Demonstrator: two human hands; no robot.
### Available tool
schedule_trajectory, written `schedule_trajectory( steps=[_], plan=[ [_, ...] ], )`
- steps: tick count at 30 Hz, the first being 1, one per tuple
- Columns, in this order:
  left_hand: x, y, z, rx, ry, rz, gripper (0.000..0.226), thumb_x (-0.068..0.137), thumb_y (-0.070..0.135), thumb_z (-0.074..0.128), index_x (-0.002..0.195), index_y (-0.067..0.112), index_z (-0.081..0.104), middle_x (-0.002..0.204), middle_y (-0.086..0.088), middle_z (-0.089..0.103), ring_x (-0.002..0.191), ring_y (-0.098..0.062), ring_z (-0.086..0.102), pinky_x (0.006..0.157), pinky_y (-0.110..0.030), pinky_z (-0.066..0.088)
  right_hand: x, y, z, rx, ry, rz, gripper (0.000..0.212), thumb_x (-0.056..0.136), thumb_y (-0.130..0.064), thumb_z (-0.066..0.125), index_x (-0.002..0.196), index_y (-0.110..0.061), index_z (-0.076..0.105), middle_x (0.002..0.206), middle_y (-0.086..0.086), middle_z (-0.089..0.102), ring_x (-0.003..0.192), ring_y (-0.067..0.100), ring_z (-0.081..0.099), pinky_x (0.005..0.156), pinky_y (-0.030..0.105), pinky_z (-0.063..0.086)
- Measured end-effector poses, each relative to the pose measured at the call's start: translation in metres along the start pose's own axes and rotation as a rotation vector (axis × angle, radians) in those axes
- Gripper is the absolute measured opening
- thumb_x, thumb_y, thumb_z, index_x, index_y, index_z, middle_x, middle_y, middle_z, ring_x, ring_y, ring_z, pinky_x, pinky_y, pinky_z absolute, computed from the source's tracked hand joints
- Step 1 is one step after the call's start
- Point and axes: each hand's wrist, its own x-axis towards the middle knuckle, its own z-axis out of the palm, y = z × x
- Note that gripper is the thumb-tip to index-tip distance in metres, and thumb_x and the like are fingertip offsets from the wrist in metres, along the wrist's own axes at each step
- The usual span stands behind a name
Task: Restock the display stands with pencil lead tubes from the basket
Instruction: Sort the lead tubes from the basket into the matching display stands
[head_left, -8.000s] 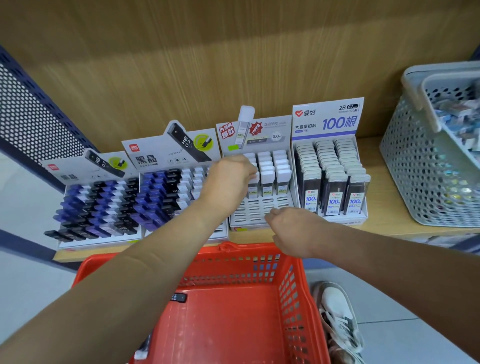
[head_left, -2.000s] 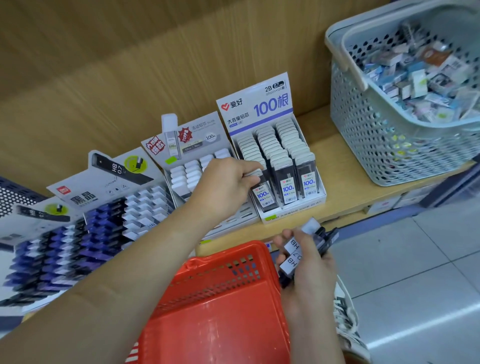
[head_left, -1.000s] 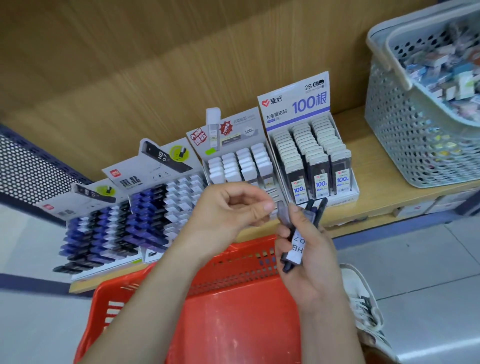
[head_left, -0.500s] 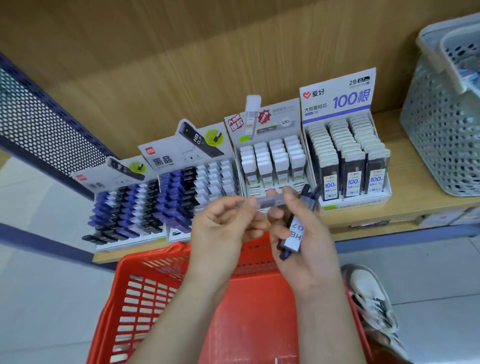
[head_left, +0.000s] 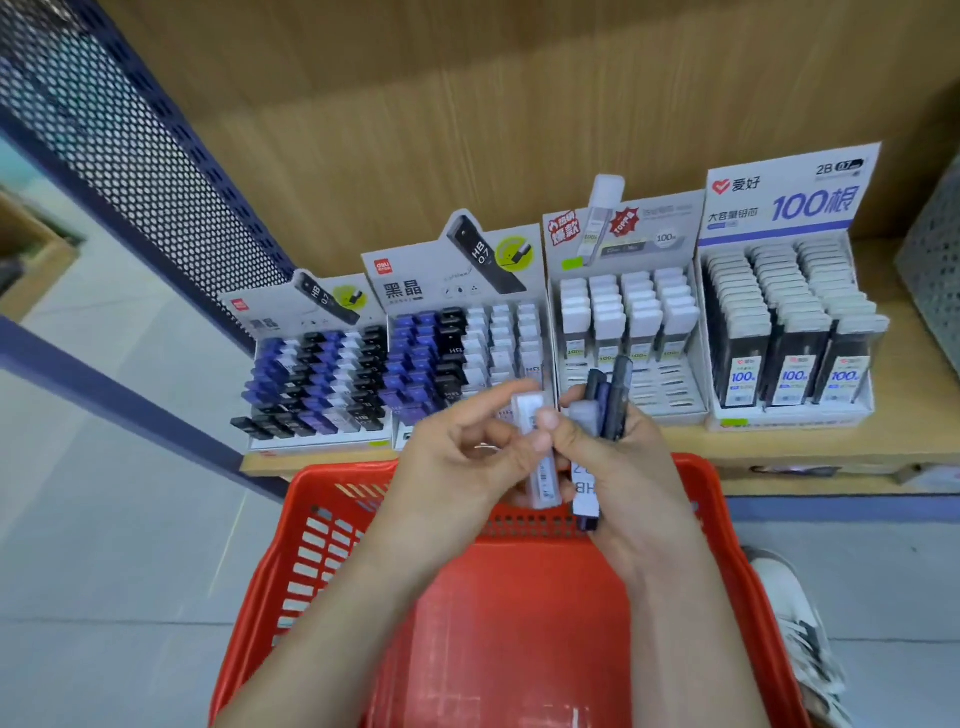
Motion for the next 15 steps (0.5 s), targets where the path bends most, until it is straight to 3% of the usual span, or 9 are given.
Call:
schedule_trajectory(
  steps=[3,4,7,12,15],
  plan=[
    [-0.005,0.003,-0.019,-0.026,0.034,-0.009,0.036,0.073,0.016,0.072,0.108,0.021,0.066,0.067,-0.015,0.066,0.058,-0.018,0.063,0.055,-0.026,0.055,-0.002,0.005,0.015,-0.012,-0.070,0.034,0.030,0.067,-0.027,0.088,0.087,-0.019,0.067,0.081,0.020,0.065,0.070,0.029,0.055,0.065,0.052,0.050],
    [-0.006,0.003,-0.026,-0.035,0.063,-0.002,0.034,0.075,0.013,0.072,0.108,0.018,0.065,0.069,-0.018,0.067,0.059,-0.020,0.064,0.054,-0.025,0.054,-0.003,0.006,0.020,-0.016,-0.079,0.052,0.033,0.069,-0.030,0.087,0.091,-0.017,0.066,0.085,0.023,0.065,0.072,0.030,0.055,0.063,0.048,0.051],
    [-0.008,0.004,-0.045,-0.097,0.169,0.016,0.033,0.079,0.011,0.071,0.110,0.014,0.060,0.074,-0.018,0.070,0.061,-0.021,0.068,0.056,-0.023,0.053,-0.006,0.009,0.029,-0.046,-0.141,0.119,0.029,0.068,-0.029,0.079,0.088,-0.016,0.063,0.075,0.011,0.061,0.057,0.018,0.051,0.042,0.022,0.039],
    [-0.007,0.003,-0.062,-0.112,0.222,0.053,0.028,0.083,0.009,0.068,0.110,0.009,0.059,0.080,-0.023,0.069,0.066,-0.023,0.069,0.059,-0.025,0.055,-0.009,0.013,0.040,-0.071,-0.204,0.119,0.025,0.068,-0.017,0.076,0.088,-0.013,0.062,0.072,0.007,0.061,0.053,0.014,0.053,0.039,0.021,0.035],
    [-0.003,0.006,-0.078,-0.174,0.145,0.027,0.030,0.080,0.016,0.068,0.109,0.012,0.062,0.086,-0.022,0.068,0.077,-0.027,0.067,0.066,-0.030,0.056,-0.004,0.013,0.045,-0.090,-0.210,0.113,0.027,0.067,-0.017,0.077,0.089,-0.013,0.063,0.072,0.007,0.061,0.052,0.014,0.051,0.039,0.021,0.036]
  ],
)
